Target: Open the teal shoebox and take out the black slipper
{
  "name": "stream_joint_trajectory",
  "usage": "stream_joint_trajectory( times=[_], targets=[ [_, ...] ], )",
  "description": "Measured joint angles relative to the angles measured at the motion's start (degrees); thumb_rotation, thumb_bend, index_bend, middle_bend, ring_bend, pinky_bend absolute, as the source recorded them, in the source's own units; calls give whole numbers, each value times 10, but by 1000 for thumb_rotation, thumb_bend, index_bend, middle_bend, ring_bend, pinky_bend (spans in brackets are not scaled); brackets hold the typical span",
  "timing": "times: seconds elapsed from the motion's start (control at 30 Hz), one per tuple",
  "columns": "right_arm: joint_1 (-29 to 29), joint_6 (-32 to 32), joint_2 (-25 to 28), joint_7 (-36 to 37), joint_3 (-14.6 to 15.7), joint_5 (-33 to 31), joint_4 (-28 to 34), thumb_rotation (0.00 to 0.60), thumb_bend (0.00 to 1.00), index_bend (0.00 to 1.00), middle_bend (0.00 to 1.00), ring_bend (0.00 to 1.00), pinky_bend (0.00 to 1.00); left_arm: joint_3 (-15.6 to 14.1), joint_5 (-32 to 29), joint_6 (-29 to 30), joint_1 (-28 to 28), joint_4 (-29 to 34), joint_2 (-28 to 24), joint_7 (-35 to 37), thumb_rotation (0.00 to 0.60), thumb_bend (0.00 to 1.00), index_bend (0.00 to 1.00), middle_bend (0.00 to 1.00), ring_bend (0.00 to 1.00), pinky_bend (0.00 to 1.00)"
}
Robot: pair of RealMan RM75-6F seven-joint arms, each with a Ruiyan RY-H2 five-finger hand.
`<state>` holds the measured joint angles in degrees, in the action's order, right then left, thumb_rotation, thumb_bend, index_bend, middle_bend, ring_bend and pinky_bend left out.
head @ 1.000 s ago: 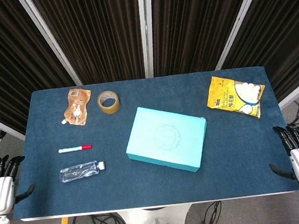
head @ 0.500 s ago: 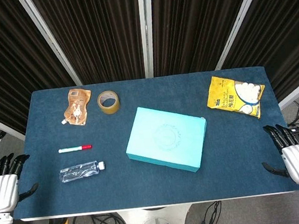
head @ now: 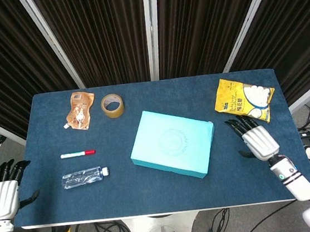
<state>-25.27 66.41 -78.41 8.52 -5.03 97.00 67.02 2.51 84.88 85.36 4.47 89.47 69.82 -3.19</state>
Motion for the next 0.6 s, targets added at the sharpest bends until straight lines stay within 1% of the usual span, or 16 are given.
stream_joint_trajectory(
  times=[0.1, 0.27, 0.37, 0.6],
  targets=[
    [-27, -4, -50, 24, 0, 10, -72, 600, 21, 10, 46, 0, 7, 0, -3, 0, -1, 3, -2, -3, 600, 161, 163, 171, 69, 68],
    [-56, 25, -124, 60, 5, 30, -186, 600, 9, 10, 32, 0, 0, 1, -9, -4, -1, 8, -4, -6, 600, 161, 163, 171, 69, 68],
    [-68, 43, -157, 79, 13, 38, -238, 600, 3, 10, 31, 0, 0, 1, -9, -8, 1, 11, -5, -4, 600, 161, 163, 171, 69, 68],
    [-81, 83, -215, 109, 29, 46, -323, 600, 6, 44, 33, 0, 0, -1, -6, -13, 4, 17, -9, 2, 600, 161, 163, 171, 69, 68]
  ],
)
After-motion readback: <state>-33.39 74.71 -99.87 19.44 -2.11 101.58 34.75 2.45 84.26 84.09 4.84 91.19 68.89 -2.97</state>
